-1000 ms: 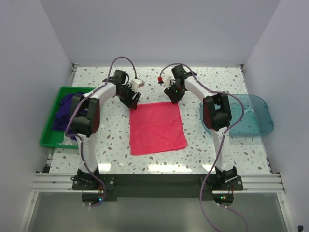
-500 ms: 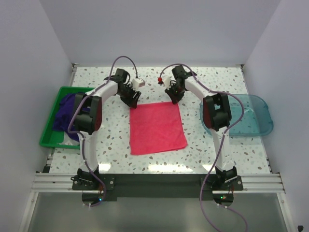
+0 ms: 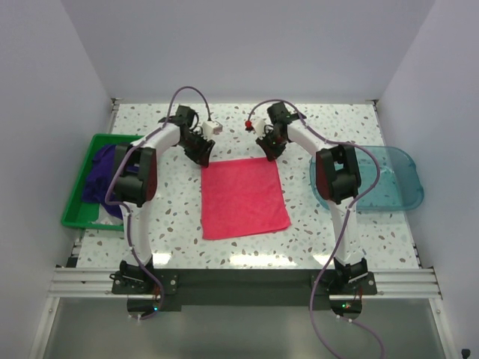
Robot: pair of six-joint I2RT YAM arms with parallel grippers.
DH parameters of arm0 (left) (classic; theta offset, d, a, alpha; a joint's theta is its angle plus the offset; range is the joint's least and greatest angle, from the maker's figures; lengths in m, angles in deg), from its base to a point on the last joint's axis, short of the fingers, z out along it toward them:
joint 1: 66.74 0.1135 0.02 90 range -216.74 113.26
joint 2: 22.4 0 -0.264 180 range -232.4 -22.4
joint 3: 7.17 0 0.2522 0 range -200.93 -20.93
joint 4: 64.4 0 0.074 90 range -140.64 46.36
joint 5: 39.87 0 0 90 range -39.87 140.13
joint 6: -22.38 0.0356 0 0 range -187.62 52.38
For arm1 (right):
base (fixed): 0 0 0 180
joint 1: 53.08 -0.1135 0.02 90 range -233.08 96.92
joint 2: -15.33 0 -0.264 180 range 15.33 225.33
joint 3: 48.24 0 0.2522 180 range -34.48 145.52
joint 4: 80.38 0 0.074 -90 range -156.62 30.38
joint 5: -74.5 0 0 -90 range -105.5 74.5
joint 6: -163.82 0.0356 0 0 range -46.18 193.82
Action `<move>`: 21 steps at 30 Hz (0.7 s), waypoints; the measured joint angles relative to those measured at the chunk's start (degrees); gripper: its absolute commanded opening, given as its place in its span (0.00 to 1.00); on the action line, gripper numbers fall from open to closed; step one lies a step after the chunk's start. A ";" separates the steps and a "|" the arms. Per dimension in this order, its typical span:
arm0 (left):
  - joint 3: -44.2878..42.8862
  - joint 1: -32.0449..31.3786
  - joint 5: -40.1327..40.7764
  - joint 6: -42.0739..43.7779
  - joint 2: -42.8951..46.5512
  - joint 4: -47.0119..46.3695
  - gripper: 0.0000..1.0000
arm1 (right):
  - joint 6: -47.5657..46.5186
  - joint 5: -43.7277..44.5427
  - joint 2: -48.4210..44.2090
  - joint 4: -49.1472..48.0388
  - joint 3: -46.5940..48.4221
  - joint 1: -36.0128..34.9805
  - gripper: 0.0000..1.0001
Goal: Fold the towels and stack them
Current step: Fold the towel
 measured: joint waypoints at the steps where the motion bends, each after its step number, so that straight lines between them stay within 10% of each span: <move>1: 0.04 0.09 -0.13 0.04 0.00 0.11 0.43 | 0.02 0.00 -0.09 -0.13 -0.11 0.00 0.00; 9: 0.44 0.22 -0.37 0.44 0.17 0.59 0.29 | 0.42 0.17 -0.20 -0.44 -0.35 0.00 0.00; 14: 0.59 0.22 -0.42 0.33 0.15 1.62 0.01 | 0.50 0.26 -0.20 -0.44 -0.33 0.00 0.00; 21: -2.23 0.17 0.92 0.44 -1.16 3.80 0.00 | 2.01 2.95 -0.20 -0.70 0.39 -0.31 0.00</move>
